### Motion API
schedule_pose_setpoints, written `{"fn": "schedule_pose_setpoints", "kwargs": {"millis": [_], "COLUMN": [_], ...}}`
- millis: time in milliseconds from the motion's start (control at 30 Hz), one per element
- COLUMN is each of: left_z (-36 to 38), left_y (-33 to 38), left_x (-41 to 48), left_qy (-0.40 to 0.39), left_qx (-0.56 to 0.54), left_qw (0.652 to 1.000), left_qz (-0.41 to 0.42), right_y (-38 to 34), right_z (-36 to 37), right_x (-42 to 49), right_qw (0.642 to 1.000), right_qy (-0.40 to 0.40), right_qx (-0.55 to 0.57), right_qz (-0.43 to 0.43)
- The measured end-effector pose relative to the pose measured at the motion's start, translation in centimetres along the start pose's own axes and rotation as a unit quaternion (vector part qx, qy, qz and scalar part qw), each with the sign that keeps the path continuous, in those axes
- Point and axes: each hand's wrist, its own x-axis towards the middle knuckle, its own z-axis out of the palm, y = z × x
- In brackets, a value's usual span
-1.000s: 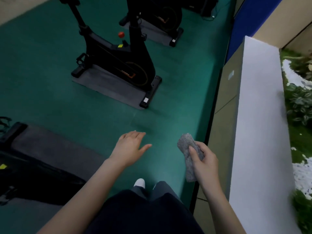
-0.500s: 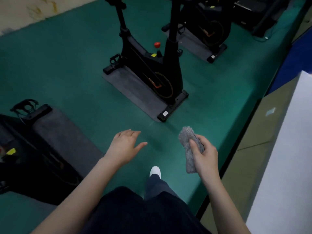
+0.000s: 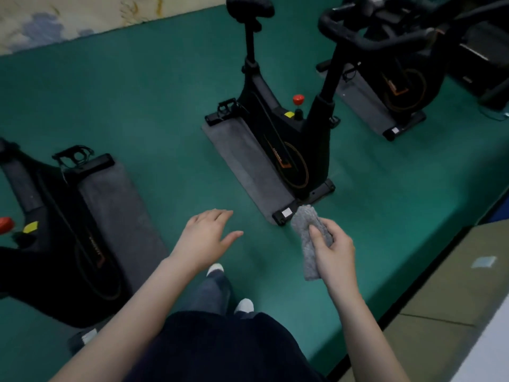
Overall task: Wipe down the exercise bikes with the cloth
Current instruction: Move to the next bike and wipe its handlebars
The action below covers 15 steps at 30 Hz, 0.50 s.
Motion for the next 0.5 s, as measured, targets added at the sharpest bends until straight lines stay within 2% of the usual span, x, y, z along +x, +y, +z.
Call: {"fn": "schedule_pose_setpoints", "kwargs": {"millis": [500], "left_z": [-7.9], "left_y": [-13.1], "left_x": [9.0], "left_qy": [0.071], "left_qx": [-0.033], "left_qw": [0.986], "left_qz": [-0.147], "right_y": [-11.5], "right_z": [15.3], "right_x": [14.2], "right_qw": [0.984], "right_qy": [-0.142], "right_qx": [-0.038], "right_qz": [-0.104]}}
